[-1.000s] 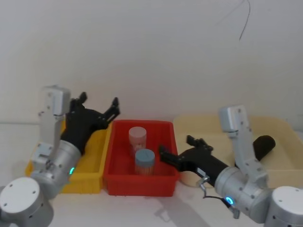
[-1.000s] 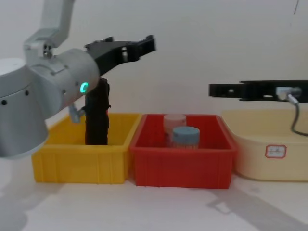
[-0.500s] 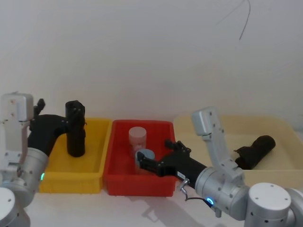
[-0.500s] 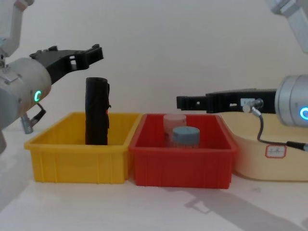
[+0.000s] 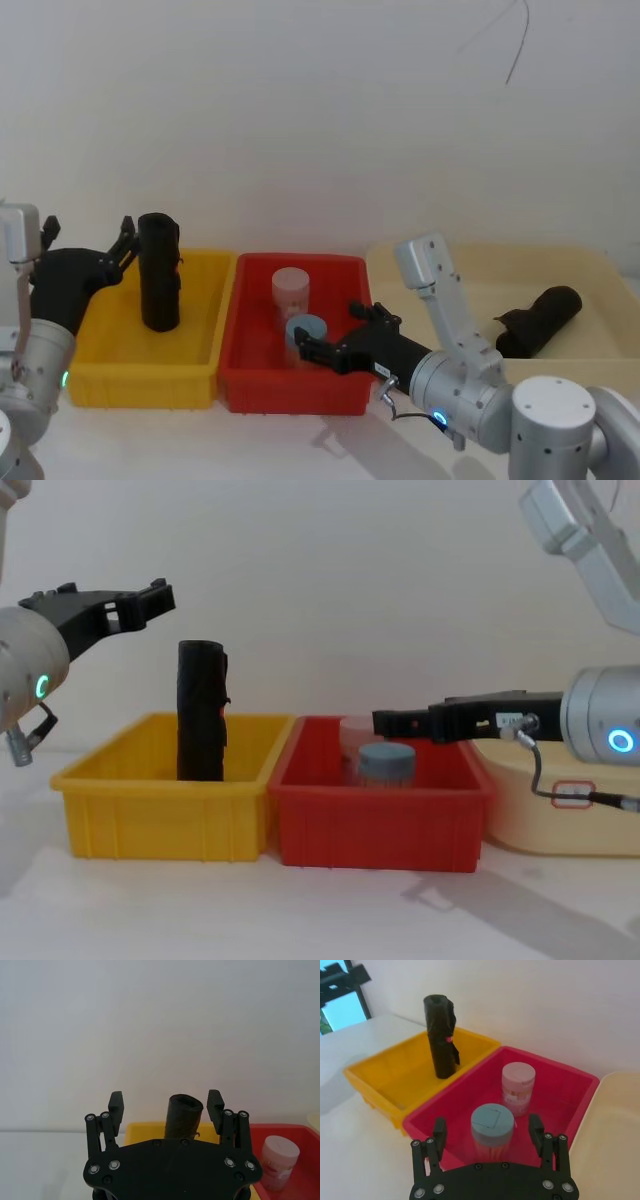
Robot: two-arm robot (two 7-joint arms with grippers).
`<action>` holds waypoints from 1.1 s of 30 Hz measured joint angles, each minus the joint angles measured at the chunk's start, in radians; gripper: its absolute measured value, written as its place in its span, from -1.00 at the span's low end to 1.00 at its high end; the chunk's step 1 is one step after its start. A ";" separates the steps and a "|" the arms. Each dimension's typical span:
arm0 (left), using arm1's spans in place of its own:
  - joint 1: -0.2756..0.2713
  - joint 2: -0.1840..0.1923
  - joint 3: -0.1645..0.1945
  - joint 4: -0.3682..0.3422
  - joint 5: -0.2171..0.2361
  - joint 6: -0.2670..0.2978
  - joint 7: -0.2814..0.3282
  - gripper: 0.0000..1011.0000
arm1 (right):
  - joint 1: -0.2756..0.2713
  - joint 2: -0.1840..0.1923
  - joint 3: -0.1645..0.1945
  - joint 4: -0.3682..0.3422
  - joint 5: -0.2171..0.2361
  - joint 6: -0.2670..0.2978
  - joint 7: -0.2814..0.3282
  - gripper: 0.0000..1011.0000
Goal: Pick up the garbage bag with the one hand and transfer it to the other hand.
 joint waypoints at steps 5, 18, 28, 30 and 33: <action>0.004 0.001 -0.005 -0.003 0.002 0.001 0.006 0.98 | 0.028 -0.004 -0.007 0.049 -0.004 -0.008 0.011 0.98; 0.009 0.003 -0.012 -0.007 0.004 0.003 0.015 0.98 | 0.094 -0.017 -0.039 0.146 -0.020 -0.015 0.044 0.98; 0.010 0.004 -0.014 -0.008 0.005 0.004 0.017 0.98 | 0.131 -0.031 -0.055 0.206 -0.030 -0.016 0.059 0.98; 0.010 0.004 -0.014 -0.008 0.005 0.004 0.018 0.98 | 0.137 -0.035 -0.057 0.219 -0.032 -0.019 0.060 0.98; 0.010 0.004 -0.015 -0.008 0.005 0.004 0.018 0.98 | 0.144 -0.039 -0.057 0.234 -0.035 -0.027 0.060 0.98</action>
